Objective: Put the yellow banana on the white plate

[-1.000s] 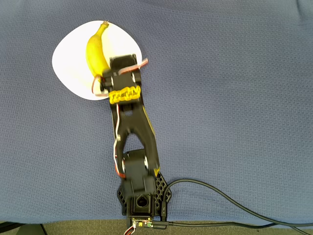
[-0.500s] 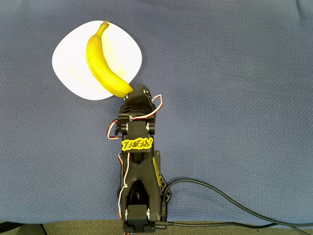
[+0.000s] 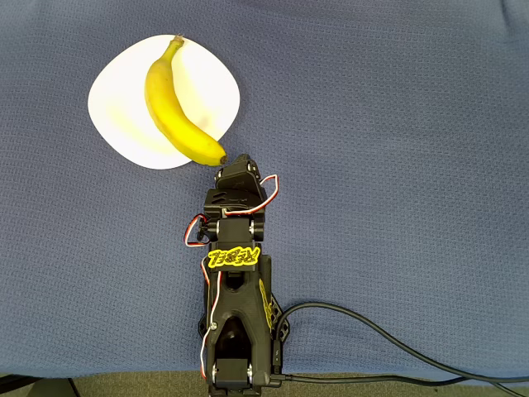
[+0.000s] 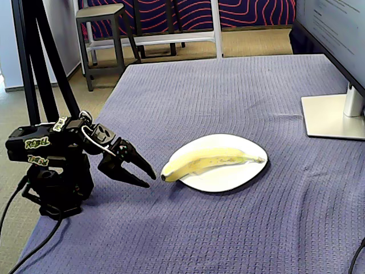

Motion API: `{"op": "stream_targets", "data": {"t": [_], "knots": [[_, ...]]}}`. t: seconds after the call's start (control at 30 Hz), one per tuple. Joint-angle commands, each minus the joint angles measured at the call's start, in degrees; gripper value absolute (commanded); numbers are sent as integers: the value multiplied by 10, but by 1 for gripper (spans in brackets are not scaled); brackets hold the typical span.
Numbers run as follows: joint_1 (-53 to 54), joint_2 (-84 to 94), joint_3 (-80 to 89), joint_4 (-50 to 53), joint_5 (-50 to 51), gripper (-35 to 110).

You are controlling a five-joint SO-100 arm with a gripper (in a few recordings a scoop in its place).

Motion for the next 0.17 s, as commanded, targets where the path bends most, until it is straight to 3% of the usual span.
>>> {"op": "stream_targets", "data": {"t": [0.0,0.13], "knots": [[-13,11,1,8,10,0],[-15,14,1,11,12,0]]}}
